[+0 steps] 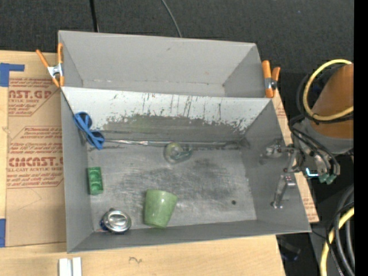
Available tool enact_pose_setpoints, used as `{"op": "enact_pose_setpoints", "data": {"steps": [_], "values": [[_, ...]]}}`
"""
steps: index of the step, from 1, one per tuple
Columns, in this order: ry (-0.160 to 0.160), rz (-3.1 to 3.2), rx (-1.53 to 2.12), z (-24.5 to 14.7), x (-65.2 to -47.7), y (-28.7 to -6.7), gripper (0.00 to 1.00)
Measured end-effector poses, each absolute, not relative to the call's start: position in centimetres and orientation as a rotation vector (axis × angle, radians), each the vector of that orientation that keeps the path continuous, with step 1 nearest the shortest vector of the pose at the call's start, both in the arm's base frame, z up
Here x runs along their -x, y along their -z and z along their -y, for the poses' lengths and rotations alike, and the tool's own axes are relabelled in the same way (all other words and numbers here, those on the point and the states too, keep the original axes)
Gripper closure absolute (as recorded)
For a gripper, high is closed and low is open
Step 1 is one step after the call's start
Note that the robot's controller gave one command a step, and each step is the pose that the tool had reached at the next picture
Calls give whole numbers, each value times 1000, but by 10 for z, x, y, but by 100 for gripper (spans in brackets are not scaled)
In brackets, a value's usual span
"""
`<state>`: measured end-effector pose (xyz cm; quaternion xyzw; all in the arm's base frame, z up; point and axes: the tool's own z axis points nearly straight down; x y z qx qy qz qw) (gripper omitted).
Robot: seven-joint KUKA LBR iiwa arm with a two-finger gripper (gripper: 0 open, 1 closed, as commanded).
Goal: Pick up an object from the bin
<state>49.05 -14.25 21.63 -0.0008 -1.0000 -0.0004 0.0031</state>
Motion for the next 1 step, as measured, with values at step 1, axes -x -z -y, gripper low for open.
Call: {"op": "enact_pose_setpoints", "data": {"steps": [1], "values": [[6,3133,-95,73,-489,-98,0]]}}
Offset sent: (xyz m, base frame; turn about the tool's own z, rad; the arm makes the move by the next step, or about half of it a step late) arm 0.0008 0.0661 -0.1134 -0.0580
